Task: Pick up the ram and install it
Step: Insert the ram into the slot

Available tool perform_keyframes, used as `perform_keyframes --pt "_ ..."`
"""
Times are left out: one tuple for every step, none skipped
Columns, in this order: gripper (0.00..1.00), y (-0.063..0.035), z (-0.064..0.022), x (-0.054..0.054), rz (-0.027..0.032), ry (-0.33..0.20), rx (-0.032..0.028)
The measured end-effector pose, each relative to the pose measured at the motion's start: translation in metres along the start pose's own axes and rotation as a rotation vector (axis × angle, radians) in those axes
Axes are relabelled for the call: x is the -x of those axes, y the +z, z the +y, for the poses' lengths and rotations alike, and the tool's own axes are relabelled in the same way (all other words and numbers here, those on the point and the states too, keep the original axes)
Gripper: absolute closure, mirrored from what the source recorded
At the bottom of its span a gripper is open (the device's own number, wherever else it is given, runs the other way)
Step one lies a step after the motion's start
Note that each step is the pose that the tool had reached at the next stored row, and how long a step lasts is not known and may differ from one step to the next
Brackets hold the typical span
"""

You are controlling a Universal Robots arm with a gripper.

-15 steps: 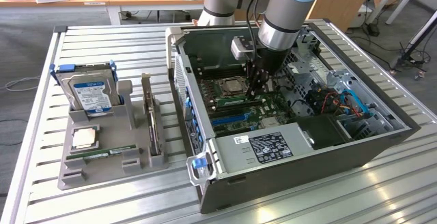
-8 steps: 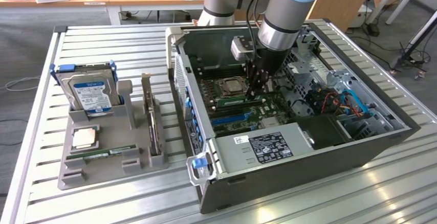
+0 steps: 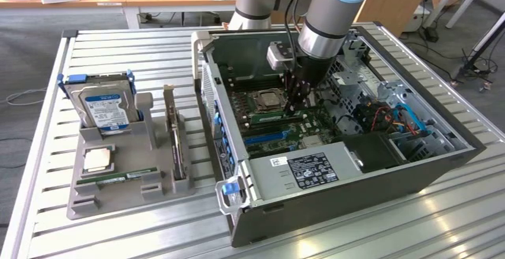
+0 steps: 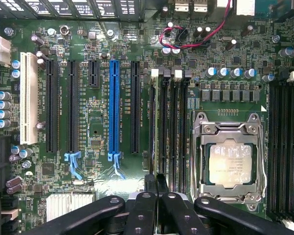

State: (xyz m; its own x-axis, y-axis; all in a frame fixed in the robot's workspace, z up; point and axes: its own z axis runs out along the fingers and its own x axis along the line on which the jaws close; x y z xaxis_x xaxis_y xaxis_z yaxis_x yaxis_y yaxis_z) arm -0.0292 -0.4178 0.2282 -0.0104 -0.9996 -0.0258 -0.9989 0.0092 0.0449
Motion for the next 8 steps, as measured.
perform_keyframes --pt "0.88 -0.0001 0.0 0.0 -0.0002 0.0 0.0" --pt "0.88 -0.0003 0.0 0.0001 -0.0002 0.0 -0.0001" --pt "0.88 -0.0005 0.0 0.0 0.0 0.0 -0.0001" --pt "0.88 -0.0006 0.0 0.0 0.0 0.0 -0.0001" --pt "0.88 -0.0008 0.0001 0.0 0.0001 0.0 0.0" --pt "0.88 -0.0008 0.0 0.0 0.0001 0.0 0.0" --pt "0.88 -0.0008 0.0 0.0 0.0 0.0 0.0" --pt "0.88 -0.0008 0.0 0.0 0.0001 0.0 0.0"
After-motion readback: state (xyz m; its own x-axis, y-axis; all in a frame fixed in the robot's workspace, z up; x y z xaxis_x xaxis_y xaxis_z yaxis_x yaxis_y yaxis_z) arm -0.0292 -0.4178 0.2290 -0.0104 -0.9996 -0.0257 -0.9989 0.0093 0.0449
